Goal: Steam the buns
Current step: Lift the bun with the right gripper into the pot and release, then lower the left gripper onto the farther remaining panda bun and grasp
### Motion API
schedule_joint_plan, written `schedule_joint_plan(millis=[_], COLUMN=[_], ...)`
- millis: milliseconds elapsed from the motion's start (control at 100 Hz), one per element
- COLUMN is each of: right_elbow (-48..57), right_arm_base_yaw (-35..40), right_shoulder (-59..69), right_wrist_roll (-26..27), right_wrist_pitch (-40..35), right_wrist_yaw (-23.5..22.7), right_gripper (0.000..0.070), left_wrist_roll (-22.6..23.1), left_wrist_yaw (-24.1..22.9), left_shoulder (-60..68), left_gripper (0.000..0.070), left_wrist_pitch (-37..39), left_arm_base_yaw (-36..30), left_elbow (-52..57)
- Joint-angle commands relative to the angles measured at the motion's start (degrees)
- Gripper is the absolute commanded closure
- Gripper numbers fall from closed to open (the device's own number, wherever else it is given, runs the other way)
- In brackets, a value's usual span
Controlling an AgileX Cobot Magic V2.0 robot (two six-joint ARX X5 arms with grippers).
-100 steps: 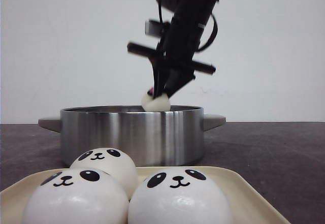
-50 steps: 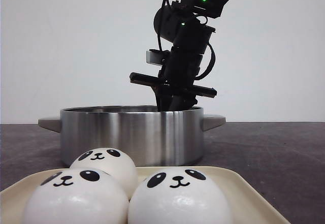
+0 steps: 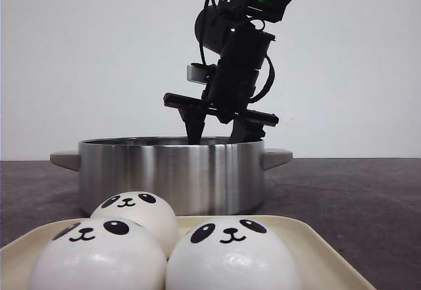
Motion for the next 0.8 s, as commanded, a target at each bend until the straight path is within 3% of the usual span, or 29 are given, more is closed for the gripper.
schedule_joint_plan(millis=[0,30,90,190,390,640,790], right_elbow=[2.8,3.3,4.0,4.0,4.0,4.0,4.0], right_arm_base_yaw=[0.3,0.3,0.6,2.1,7.6,19.3,23.5], right_shoulder=[-0.6,-1.7,-4.6,-11.5,-29.1,-47.7,-53.8], right_wrist_roll=[0.6,0.4,-1.0,-3.5,-7.8,-10.1,-10.0], right_wrist_pitch=[0.1,-0.3,-0.5,-0.5,-3.1,-4.8,-5.5], right_wrist_yaw=[-1.1,-1.7,-2.1,-2.0,-0.6,10.2,16.0], right_gripper=[0.0374,0.0457,0.07,0.0688,0.0688,0.0688,0.0688], left_wrist_roll=[-0.4,-0.9,-2.0,-3.1,-9.0,-9.3,-12.0], left_wrist_yaw=[-0.1,0.1,2.0,7.0,8.2,8.7,8.4], left_shoulder=[0.3,0.3,0.5,1.2,5.5,15.6,22.7], left_gripper=[0.0184,0.0184,0.0184,0.0185,0.0185,0.018,0.0006], left_wrist_pitch=[0.2,0.0,-0.1,-0.4,-2.0,-5.1,-6.0], left_arm_base_yaw=[-0.2,-0.2,-0.3,-0.7,-2.2,-8.5,-14.5], left_elbow=[0.8,0.8,0.8,0.8,0.8,0.8,0.8])
